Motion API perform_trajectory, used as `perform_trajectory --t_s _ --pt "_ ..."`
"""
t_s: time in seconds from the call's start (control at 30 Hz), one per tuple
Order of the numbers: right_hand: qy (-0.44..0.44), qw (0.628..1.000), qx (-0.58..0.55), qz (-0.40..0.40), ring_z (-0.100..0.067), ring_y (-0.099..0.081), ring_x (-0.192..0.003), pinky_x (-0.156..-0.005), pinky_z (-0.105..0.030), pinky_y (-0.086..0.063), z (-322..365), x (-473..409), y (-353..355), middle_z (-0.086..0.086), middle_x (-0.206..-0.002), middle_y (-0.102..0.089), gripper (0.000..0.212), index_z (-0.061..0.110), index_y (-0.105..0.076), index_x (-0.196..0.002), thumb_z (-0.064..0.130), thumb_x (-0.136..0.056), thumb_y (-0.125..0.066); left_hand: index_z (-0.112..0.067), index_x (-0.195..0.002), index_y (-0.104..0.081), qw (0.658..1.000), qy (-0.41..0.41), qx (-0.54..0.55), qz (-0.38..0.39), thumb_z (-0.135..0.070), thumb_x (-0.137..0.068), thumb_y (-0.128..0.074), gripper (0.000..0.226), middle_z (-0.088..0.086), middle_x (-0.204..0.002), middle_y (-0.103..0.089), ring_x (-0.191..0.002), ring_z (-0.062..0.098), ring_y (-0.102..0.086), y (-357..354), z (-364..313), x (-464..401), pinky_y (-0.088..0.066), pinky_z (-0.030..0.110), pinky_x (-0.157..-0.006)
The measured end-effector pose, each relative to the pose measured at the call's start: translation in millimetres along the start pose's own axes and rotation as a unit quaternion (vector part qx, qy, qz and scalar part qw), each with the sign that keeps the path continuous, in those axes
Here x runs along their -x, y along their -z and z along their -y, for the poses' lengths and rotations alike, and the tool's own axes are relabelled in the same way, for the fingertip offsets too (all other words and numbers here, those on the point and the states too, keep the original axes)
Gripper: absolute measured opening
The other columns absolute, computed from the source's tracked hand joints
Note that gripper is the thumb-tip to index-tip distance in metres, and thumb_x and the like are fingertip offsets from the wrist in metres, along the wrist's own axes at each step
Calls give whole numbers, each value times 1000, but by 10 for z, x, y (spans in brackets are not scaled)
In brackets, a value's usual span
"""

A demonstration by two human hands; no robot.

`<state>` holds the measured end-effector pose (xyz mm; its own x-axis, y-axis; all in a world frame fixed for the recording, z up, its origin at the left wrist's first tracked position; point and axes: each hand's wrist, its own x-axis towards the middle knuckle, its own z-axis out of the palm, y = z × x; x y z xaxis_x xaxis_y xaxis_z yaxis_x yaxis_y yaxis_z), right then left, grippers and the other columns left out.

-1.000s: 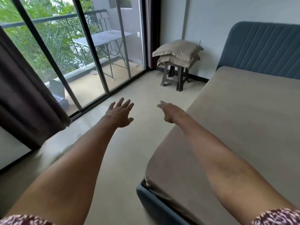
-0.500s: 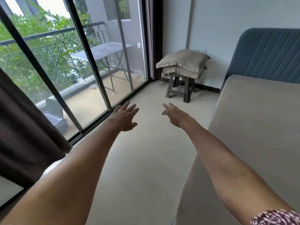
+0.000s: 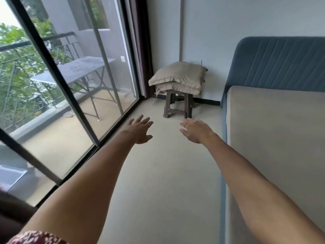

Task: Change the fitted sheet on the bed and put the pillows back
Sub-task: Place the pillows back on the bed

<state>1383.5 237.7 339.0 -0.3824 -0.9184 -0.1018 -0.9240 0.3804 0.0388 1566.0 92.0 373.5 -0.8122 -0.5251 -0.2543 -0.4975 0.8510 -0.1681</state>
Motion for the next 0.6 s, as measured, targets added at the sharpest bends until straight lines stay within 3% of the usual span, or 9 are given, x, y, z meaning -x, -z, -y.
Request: perform_trajectory --t_s 0.3,0.6 --pt "-87 996 -26 2 -18 -39 -135 -108 -38 -25 -270 -1129 47 -5 -147 -43 52 22 -31 -149 28 -99 -19 -18 -154 -8 998 -67 -14 5 -41 -98 -46 72 -3 -162 -3 -149 20 3 171 389 -1578 -8 46 -118" --pt "-175 985 -8 8 -29 -51 -122 -102 -41 -35 -1864 -2446 151 -16 -136 -53 52 23 -51 -137 34 -101 -15 -18 -154 -13 989 -143 -7 -30 -41 -99 -44 67 -1 -162 -5 -149 21 2 736 -22 -3670 -8 44 -118"
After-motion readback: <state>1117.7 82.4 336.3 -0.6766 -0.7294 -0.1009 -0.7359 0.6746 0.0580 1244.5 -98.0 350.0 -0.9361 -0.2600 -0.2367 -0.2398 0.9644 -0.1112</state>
